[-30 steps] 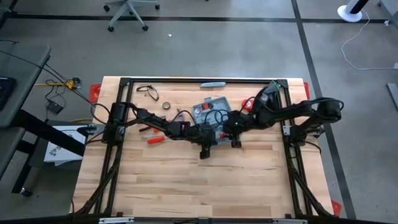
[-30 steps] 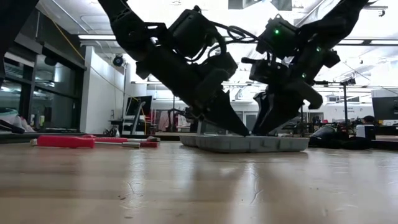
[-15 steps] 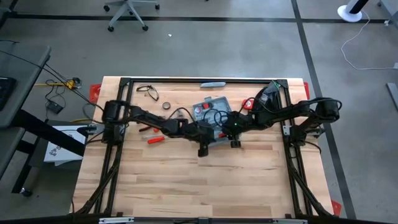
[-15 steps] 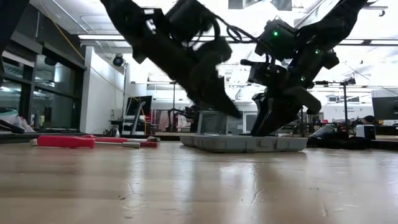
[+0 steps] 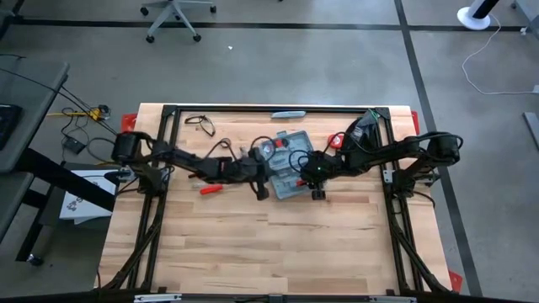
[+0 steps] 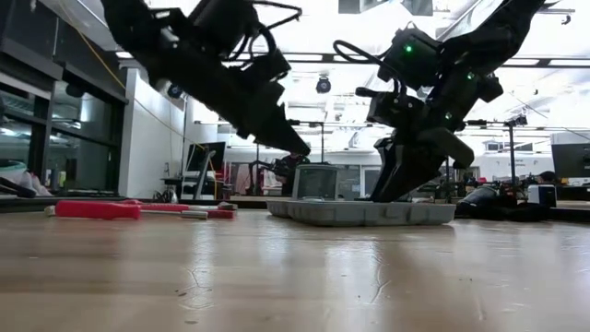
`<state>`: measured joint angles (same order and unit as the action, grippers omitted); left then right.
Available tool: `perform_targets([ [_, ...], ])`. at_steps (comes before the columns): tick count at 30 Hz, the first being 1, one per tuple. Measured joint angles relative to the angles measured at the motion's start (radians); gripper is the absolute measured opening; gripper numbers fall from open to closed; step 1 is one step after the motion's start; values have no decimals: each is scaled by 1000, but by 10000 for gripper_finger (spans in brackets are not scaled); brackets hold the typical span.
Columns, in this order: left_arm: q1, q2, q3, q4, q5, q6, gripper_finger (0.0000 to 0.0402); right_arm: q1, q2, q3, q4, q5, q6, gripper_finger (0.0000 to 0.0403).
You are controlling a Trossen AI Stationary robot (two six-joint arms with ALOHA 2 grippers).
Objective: Prefit tool cases
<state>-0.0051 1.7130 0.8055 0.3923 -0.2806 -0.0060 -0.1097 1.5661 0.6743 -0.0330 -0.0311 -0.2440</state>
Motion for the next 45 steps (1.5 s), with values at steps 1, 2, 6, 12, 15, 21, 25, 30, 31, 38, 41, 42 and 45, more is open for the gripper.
perform_targets([
  [1, 10, 3, -9, 26, 11, -1, 0, 0, 0, 3, -5, 1, 0, 135],
  [2, 19, 13, -10, 43, 25, -5, 0, 0, 0, 12, -15, 3, 0, 135],
  [6, 49, 78, -5, 90, 70, -18, 0, 5, 0, 82, -100, 34, -30, 135],
  [12, 64, 177, 42, 131, 120, -19, 0, 8, -1, 184, -286, 42, -74, 135],
  [15, 65, 215, 64, 127, 125, -18, 0, 8, 0, 196, -314, 40, -77, 135],
  [21, 73, 257, 75, 125, 133, -19, 0, 40, 55, 201, -294, 30, -76, 135],
  [25, 82, 264, 76, 133, 149, -37, 0, 81, 162, 263, -351, 73, -110, 135],
  [30, 84, 266, 76, 131, 149, -37, 0, 93, 246, 355, -437, 143, -120, 135],
  [31, 84, 266, 76, 131, 150, -37, 0, 91, 249, 365, -449, 144, -118, 135],
  [38, 84, 266, 76, 130, 170, -36, 0, 62, 228, 432, -571, 115, -68, 135],
  [41, 84, 266, 76, 130, 171, -24, 0, 45, 220, 439, -585, 67, -54, 135],
  [42, 84, 266, 76, 130, 171, -18, 0, 37, 220, 439, -587, 50, -52, 135],
  [45, 84, 266, 76, 130, 171, -16, 0, 17, 222, 439, -591, 3, -48, 135],
])
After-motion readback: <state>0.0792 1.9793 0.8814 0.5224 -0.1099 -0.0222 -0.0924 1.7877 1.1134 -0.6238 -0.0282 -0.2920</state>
